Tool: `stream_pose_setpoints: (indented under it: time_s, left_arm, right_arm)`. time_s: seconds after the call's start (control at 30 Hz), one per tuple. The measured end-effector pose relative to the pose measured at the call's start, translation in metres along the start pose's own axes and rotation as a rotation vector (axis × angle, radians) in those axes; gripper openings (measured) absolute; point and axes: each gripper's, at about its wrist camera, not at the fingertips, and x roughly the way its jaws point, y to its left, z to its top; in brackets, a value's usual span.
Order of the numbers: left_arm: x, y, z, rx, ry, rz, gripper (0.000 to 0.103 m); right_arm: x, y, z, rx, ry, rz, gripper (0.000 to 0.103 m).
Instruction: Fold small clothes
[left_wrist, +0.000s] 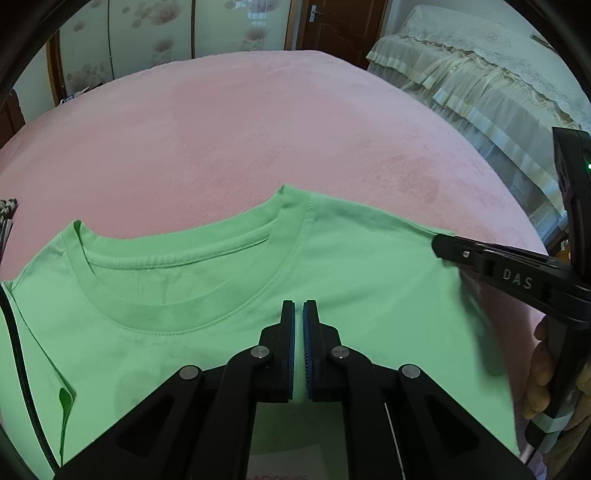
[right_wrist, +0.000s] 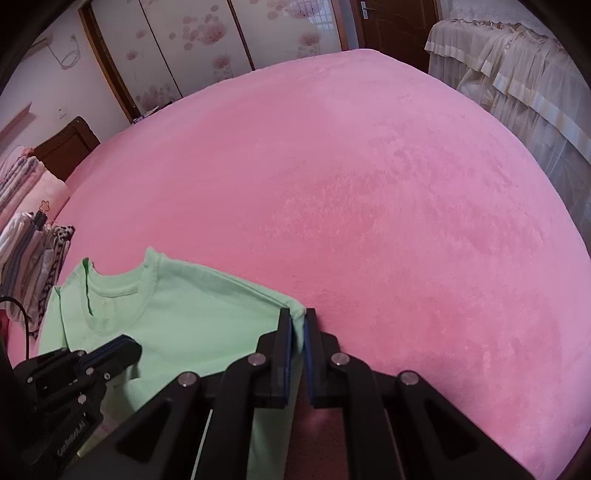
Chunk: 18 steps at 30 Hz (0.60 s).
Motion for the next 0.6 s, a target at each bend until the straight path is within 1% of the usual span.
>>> stream_pose_setpoints:
  time_s: [0.03,0.07,0.13,0.17,0.2,0.27,0.33,0.4,0.47,0.6]
  left_arm:
    - [0.000,0.002,0.000,-0.007,0.004,-0.004,0.003]
    - [-0.001,0.003,-0.001,-0.014,0.009,-0.014,0.006]
    - [-0.011,0.010,-0.005,-0.029,0.016,-0.025,0.015]
    - [-0.018,0.015,-0.009,-0.032,0.017,-0.027,0.021]
    - [-0.024,0.015,-0.010,-0.034,0.013,-0.033,0.023]
    - [-0.041,0.013,-0.015,-0.022,0.007,-0.044,0.024]
    - [-0.060,0.009,-0.027,0.006,0.013,-0.034,0.027]
    - [-0.077,0.004,-0.043,0.032,0.026,-0.025,0.038]
    - [-0.092,0.000,-0.065,0.039,0.052,-0.041,0.044]
    - [-0.108,-0.008,-0.100,0.032,0.094,-0.076,0.044]
  right_arm:
    - [0.000,0.001,0.000,0.003,0.006,-0.005,0.006]
    - [-0.002,0.001,0.000,0.012,0.012,-0.001,0.009]
    - [-0.015,0.001,-0.001,0.036,0.009,0.012,0.016]
    - [-0.026,0.000,-0.003,0.040,-0.002,0.015,0.019]
    - [-0.037,-0.001,-0.006,0.039,-0.013,0.017,0.019]
    - [-0.063,0.001,-0.017,0.028,-0.038,0.024,0.019]
    - [-0.089,0.007,-0.037,-0.003,-0.046,0.001,0.019]
    - [-0.112,0.014,-0.064,-0.039,-0.042,-0.022,0.019]
    - [-0.126,0.018,-0.089,-0.051,-0.028,-0.030,0.019]
    - [-0.141,0.021,-0.128,-0.034,0.001,-0.045,0.019]
